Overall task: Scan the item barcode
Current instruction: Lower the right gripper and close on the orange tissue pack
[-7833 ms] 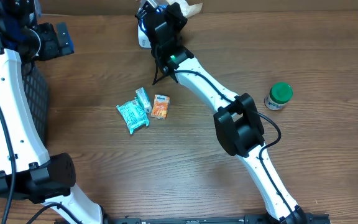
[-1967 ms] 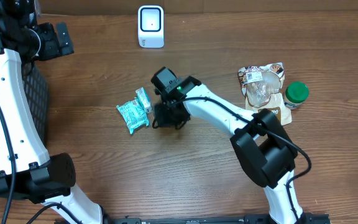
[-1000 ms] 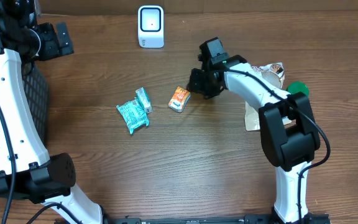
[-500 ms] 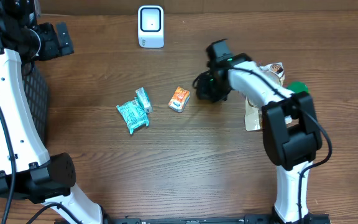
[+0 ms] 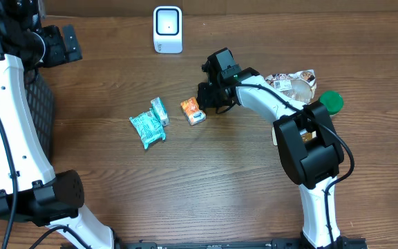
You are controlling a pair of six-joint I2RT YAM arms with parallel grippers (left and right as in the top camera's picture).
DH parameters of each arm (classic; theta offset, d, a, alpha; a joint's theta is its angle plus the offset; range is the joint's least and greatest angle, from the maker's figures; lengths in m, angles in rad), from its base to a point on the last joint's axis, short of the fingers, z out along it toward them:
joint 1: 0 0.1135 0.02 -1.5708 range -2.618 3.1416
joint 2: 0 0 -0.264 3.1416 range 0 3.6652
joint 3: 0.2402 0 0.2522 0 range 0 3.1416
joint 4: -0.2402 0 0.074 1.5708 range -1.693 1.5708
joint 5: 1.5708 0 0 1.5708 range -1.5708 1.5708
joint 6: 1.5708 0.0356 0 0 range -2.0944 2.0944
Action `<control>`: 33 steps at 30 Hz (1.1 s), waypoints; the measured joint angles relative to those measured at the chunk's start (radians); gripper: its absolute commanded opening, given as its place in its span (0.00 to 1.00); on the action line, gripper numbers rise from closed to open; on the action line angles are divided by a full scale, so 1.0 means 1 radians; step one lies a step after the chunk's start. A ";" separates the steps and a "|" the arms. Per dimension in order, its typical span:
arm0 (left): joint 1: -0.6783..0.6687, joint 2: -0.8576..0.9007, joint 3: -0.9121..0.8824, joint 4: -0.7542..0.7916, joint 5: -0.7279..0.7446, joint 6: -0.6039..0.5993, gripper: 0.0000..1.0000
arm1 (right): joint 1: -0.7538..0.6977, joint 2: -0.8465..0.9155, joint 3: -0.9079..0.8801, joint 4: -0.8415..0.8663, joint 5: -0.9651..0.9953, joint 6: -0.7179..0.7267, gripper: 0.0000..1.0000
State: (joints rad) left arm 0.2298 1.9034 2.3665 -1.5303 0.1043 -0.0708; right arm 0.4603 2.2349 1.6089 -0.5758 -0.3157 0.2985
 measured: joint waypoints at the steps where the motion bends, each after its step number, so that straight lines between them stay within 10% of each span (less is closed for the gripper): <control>1: 0.000 0.000 0.000 0.000 0.000 0.000 1.00 | -0.001 0.000 0.002 -0.010 -0.004 -0.012 0.18; 9: 0.000 0.000 0.000 0.000 0.000 0.000 1.00 | -0.036 0.000 0.138 -0.276 -0.032 -0.068 0.35; 29: 0.000 0.000 0.000 0.000 0.000 0.000 0.99 | 0.052 0.021 0.099 -0.304 -0.077 -0.113 0.34; 33: 0.000 0.000 0.000 0.000 0.000 0.000 1.00 | 0.050 0.037 0.098 -0.296 -0.085 -0.110 0.18</control>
State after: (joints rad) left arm 0.2298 1.9034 2.3665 -1.5303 0.1043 -0.0708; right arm 0.5102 2.2719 1.7073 -0.8715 -0.4011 0.1886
